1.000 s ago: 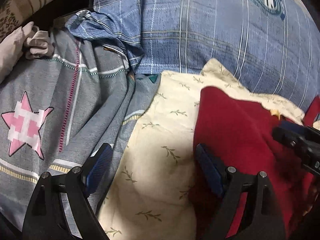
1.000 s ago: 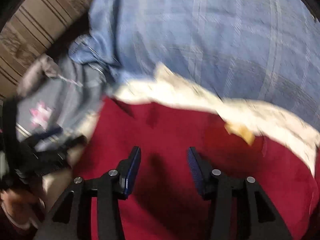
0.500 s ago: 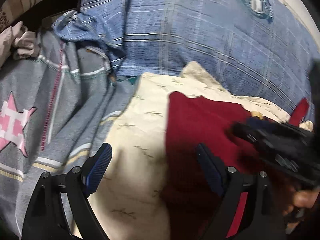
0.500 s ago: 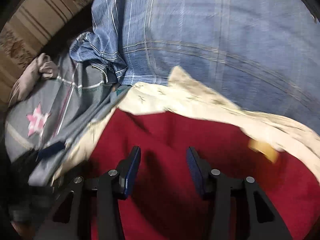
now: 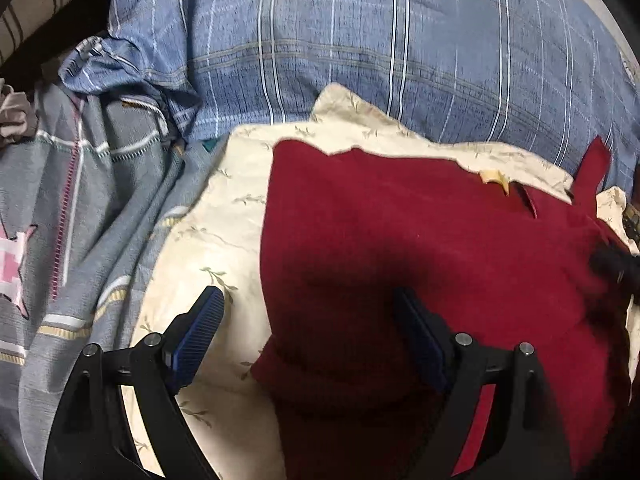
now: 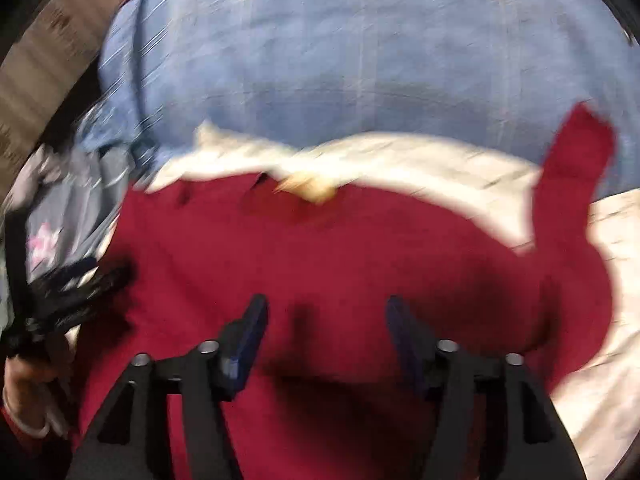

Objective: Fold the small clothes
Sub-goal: 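Move the right tool to the other sleeve cuff and close on it, then fold the held sleeve across the sweater body and open the right tool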

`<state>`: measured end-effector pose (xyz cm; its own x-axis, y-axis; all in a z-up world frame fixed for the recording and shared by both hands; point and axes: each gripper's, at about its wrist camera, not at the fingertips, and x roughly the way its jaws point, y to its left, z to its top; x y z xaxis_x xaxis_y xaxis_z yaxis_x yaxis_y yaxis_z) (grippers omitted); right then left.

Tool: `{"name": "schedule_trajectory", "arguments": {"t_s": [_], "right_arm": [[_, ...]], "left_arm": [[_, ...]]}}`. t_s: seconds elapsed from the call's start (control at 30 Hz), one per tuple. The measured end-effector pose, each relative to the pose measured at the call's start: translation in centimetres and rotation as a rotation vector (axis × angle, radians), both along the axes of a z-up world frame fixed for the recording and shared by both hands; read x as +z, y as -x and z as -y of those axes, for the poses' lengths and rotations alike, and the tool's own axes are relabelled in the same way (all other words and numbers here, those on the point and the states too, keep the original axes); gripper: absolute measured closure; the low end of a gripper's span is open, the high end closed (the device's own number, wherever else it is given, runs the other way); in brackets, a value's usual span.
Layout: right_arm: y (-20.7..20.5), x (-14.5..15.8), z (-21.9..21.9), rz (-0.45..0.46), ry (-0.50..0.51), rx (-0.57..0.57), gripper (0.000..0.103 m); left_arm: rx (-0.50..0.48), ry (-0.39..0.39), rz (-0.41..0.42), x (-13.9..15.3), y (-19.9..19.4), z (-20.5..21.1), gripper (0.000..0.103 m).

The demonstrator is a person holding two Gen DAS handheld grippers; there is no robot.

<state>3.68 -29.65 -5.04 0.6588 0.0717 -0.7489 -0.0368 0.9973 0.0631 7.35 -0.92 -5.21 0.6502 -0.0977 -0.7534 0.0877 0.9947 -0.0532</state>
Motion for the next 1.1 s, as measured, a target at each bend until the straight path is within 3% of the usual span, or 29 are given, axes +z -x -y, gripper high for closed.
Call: {"name": "schedule_trajectory", "arguments": {"t_s": [0.13,0.3,0.53,0.63,0.67,0.73,0.77,0.9,1.1], "right_arm": [[-2.5,0.8,5.1,0.001,0.053,-0.151,0.030],[-6.5,-0.3,11.2,-0.055,-0.009,-0.299,0.030],[-12.8,-3.1,14.9,-0.171,-0.007,-0.379,0.031],[-14.0,-4.5,16.3,-0.196,-0.030,-0.416,0.046],[-14.1,-4.8,16.7,-0.193,-0.029,-0.425,0.062],[-13.6,-4.7,17.5,-0.166,-0.058,-0.435,0.078],[-13.0,-4.3,17.9,-0.147,-0.082,-0.429,0.092],[-9.4,-1.6,17.9,-0.066,-0.127,-0.364,0.093],[-3.0,4.7,14.5,0.053,-0.188,-0.181,0.093]], "left_arm": [[-0.007,0.033,0.033,0.9,0.3,-0.3,0.016],[-0.014,0.046,0.041,1.0,0.1,-0.3,0.016],[-0.011,0.056,0.017,0.6,-0.4,-0.4,0.016],[-0.013,0.055,0.020,0.6,-0.5,-0.5,0.016],[-0.012,0.054,0.018,0.6,-0.6,-0.5,0.016],[-0.008,0.053,0.011,0.4,-0.8,-0.6,0.016],[-0.005,0.056,0.008,0.4,-0.9,-0.6,0.016],[-0.001,0.070,0.012,0.5,-0.8,-0.8,0.016],[-0.003,0.093,0.048,1.5,-0.2,-1.0,0.016]]}}
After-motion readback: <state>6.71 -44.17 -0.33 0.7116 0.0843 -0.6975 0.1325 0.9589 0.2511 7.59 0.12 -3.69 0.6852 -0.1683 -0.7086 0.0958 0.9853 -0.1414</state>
